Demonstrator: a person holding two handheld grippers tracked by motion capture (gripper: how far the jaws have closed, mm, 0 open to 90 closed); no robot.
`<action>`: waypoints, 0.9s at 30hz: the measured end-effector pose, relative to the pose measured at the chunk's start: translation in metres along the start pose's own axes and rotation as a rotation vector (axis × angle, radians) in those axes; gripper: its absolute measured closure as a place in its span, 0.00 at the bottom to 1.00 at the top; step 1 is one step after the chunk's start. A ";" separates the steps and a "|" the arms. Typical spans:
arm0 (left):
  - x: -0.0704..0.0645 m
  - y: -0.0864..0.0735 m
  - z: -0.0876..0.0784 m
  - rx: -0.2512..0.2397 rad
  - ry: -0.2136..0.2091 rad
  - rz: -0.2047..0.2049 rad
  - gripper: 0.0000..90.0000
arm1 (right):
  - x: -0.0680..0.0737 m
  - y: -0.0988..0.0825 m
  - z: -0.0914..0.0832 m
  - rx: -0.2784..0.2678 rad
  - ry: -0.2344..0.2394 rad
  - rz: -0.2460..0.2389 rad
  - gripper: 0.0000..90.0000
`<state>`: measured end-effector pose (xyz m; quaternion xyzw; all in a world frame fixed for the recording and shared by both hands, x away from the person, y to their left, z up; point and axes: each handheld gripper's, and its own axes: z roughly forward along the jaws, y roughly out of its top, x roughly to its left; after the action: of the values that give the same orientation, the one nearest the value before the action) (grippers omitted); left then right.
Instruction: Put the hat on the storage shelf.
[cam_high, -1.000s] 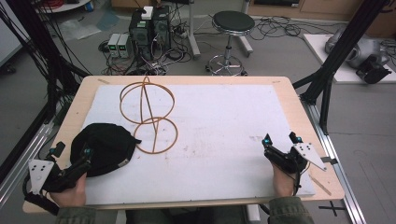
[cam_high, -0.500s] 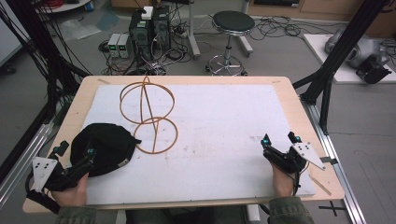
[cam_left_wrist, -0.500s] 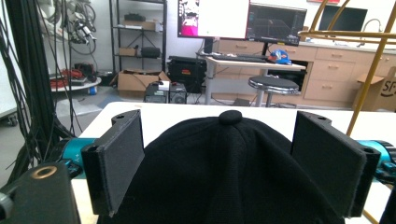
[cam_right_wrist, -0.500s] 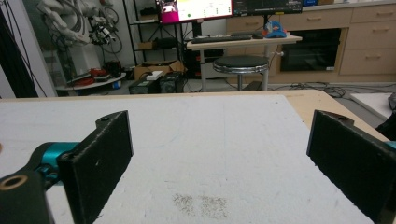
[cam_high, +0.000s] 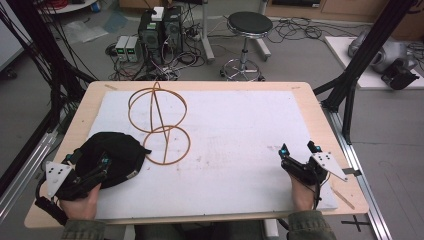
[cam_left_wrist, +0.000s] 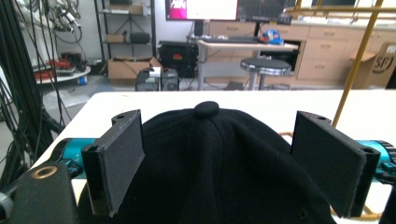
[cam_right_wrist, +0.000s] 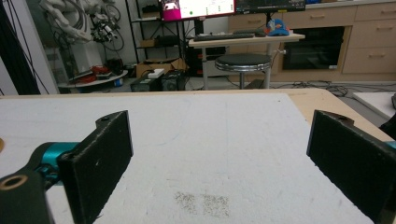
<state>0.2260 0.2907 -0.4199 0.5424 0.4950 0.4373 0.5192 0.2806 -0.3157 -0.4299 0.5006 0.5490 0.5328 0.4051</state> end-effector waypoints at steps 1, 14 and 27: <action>0.000 0.000 0.001 0.008 0.002 0.001 0.20 | 0.000 0.000 0.000 0.001 0.001 0.000 0.07; 0.002 -0.003 0.005 0.107 0.019 0.001 0.24 | 0.000 0.000 0.001 0.005 0.002 -0.002 0.07; -0.002 -0.008 0.007 0.210 0.045 -0.002 0.25 | 0.001 -0.001 0.001 0.016 -0.002 0.004 0.07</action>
<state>0.2323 0.2876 -0.4285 0.5835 0.5502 0.3945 0.4486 0.2811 -0.3150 -0.4307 0.5052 0.5519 0.5288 0.4007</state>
